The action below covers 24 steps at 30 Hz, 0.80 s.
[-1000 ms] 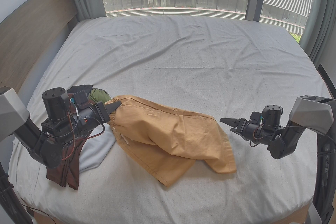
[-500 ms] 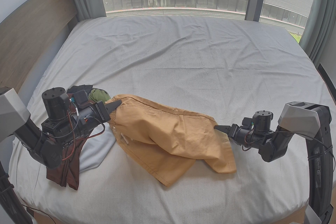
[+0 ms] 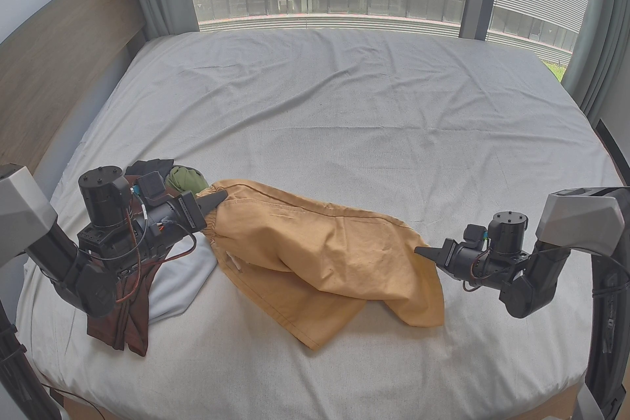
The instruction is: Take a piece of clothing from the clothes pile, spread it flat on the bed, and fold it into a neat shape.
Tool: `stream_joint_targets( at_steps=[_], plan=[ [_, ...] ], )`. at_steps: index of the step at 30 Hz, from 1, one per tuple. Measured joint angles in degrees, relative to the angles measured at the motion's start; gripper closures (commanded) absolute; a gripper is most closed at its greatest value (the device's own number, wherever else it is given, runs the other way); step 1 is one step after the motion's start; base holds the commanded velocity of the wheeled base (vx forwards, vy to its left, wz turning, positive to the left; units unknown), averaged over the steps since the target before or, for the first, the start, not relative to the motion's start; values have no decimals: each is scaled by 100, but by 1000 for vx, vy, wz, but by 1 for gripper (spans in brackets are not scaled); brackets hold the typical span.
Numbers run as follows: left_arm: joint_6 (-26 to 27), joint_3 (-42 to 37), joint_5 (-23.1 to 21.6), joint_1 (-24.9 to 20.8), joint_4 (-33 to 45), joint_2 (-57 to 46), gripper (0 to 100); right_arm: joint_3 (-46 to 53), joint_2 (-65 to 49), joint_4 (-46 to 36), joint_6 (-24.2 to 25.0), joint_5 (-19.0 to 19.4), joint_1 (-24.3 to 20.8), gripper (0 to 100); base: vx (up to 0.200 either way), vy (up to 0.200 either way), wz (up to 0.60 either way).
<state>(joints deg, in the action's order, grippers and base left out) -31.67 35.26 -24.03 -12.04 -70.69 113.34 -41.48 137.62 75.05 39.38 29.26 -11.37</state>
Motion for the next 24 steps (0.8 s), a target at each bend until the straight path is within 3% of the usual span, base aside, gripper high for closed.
stream_joint_targets(
  at_steps=[6,13,24],
  plan=[
    [6,-76,20,-7,13,78,100,985,-606,316,-65,20,-111,100,0,0,0],
    [20,-65,112,20,5,290,100,2037,-934,1052,-180,40,-797,100,0,0,0],
    [23,73,315,171,20,524,100,2354,-105,1312,-680,41,-1521,100,0,0,0]
  ],
)
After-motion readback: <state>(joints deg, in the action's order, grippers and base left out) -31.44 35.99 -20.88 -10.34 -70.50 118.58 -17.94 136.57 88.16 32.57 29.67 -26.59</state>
